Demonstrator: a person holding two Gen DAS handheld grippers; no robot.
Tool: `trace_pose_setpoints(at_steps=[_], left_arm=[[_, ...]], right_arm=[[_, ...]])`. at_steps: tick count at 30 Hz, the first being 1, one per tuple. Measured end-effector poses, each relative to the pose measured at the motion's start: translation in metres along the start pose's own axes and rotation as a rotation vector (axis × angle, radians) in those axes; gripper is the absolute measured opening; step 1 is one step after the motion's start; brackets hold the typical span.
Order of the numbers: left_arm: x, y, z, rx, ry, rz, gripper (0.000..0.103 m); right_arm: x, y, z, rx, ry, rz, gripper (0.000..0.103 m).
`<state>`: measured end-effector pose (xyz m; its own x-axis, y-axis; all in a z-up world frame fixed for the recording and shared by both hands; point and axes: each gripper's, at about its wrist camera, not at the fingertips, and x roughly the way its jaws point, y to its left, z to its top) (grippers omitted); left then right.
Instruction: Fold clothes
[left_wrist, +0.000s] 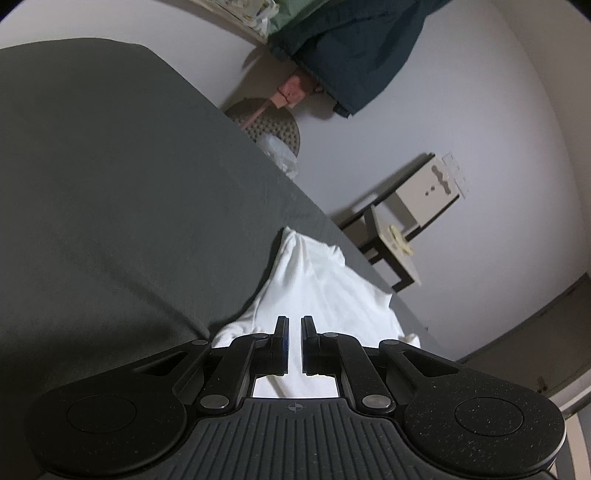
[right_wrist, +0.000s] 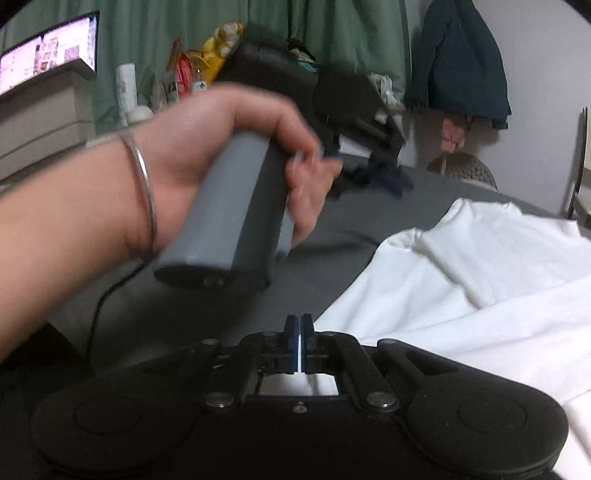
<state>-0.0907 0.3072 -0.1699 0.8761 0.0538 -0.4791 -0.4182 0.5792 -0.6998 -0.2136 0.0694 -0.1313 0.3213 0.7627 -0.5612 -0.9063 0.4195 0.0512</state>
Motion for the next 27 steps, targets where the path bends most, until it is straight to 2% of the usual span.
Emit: trace_pose_setpoints(at_steps=[3,7,9,14,19,21,24,27], left_arm=[[0.002,0.002,0.000,-0.013,0.002,-0.008,0.004],[0.003,0.001,0.001,-0.013,-0.006,-0.010,0.004],[0.004,0.000,0.001,-0.010,-0.002,-0.014,0.004],[0.010,-0.003,-0.002,0.016,0.038,-0.028,0.004],[0.019,-0.015,-0.010,0.083,0.112,-0.087,0.004],[0.024,-0.021,-0.015,0.118,0.151,-0.131,0.004],[0.031,-0.035,-0.028,0.195,0.219,-0.196,0.004],[0.039,-0.051,-0.044,0.275,0.285,-0.245,0.004]], right_arm=[[0.016,0.001,-0.004,0.005,0.054,-0.006,0.004],[-0.014,-0.010,-0.005,0.055,0.007,-0.009,0.020],[-0.036,-0.021,-0.011,0.086,0.011,-0.049,0.021],[-0.052,-0.054,-0.032,0.232,0.107,-0.084,0.021],[-0.052,-0.068,-0.039,0.416,0.115,-0.023,0.021],[-0.049,-0.073,-0.038,0.480,0.102,-0.031,0.021],[-0.038,-0.068,-0.040,0.448,0.153,-0.062,0.021],[-0.052,-0.069,-0.034,0.418,0.138,-0.045,0.020]])
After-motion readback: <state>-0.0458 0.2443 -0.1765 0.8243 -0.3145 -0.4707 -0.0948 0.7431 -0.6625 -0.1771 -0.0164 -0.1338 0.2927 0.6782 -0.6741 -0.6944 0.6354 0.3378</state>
